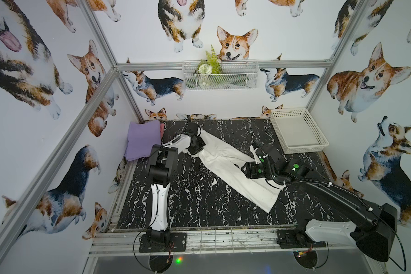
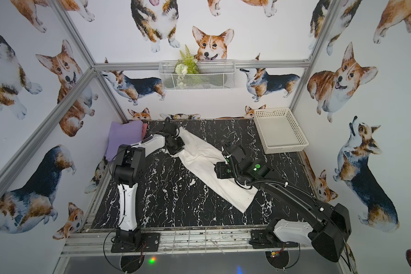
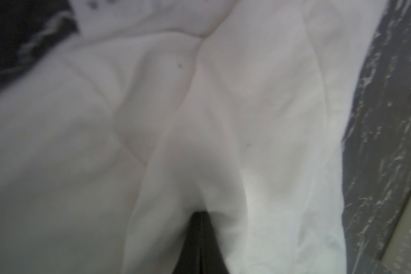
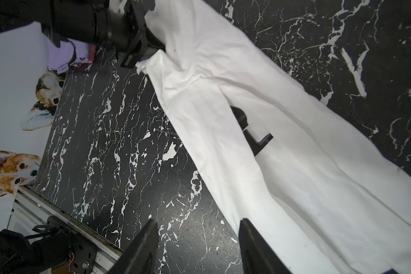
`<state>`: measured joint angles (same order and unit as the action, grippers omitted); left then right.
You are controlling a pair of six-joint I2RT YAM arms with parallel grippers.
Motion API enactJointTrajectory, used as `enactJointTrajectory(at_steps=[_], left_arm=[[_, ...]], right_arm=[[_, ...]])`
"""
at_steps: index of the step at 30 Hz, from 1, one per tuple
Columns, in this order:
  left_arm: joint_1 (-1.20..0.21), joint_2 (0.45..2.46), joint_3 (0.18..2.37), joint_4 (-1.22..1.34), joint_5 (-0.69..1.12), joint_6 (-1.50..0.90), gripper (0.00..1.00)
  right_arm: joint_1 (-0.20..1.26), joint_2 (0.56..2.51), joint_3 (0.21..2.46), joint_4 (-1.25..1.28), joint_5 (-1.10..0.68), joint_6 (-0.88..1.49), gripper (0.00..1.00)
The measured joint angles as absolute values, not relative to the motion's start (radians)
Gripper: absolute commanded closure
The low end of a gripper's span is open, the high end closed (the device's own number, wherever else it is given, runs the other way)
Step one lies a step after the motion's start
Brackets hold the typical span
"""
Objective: Fold and stack t-shirts
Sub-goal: Adjust the T-shirt at the center of the board.
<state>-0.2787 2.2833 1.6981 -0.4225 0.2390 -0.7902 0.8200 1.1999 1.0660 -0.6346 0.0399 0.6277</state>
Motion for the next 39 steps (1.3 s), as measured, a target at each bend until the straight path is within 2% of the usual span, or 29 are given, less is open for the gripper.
enactJointTrajectory(at_steps=[12,14,16,17,18,20,22,24,29,31,35,39], left_arm=[[-0.404,2.798,2.589,-0.496,0.481,-0.71,1.0],[-0.409,2.79,2.609,-0.464,0.518,-0.692,0.9],[-0.403,2.761,2.604,-0.435,0.525,-0.668,0.88],[-0.398,2.745,2.603,-0.429,0.525,-0.665,0.82],[-0.389,2.721,2.599,-0.424,0.525,-0.652,0.67],[-0.373,2.668,2.588,-0.421,0.524,-0.619,0.45],[-0.36,2.581,2.532,-0.429,0.515,-0.584,0.33],[-0.355,2.457,2.411,-0.445,0.489,-0.556,0.01],[-0.361,1.906,1.727,-0.323,0.417,-0.566,0.01],[-0.363,1.777,1.562,-0.25,0.398,-0.588,0.01],[-0.399,1.618,1.337,-0.254,0.361,-0.607,0.0],[-0.445,1.47,1.242,-0.269,0.347,-0.587,0.0]], right_arm=[[0.857,1.323,1.036,-0.594,0.055,0.661,0.42],[0.864,1.356,1.027,-0.574,0.055,0.665,0.42],[0.869,1.389,1.017,-0.561,0.055,0.67,0.42],[0.87,1.404,1.013,-0.555,0.056,0.675,0.42],[0.87,1.419,1.009,-0.552,0.059,0.678,0.43],[0.869,1.45,1.005,-0.545,0.07,0.679,0.43],[0.863,1.491,1.006,-0.534,0.079,0.678,0.42],[0.855,1.526,1.011,-0.537,0.083,0.678,0.41],[0.808,1.618,1.034,-0.537,0.089,0.656,0.41],[0.793,1.645,1.034,-0.536,0.089,0.652,0.41],[0.783,1.686,1.026,-0.524,0.072,0.633,0.41],[0.779,1.715,1.002,-0.493,0.025,0.632,0.41]])
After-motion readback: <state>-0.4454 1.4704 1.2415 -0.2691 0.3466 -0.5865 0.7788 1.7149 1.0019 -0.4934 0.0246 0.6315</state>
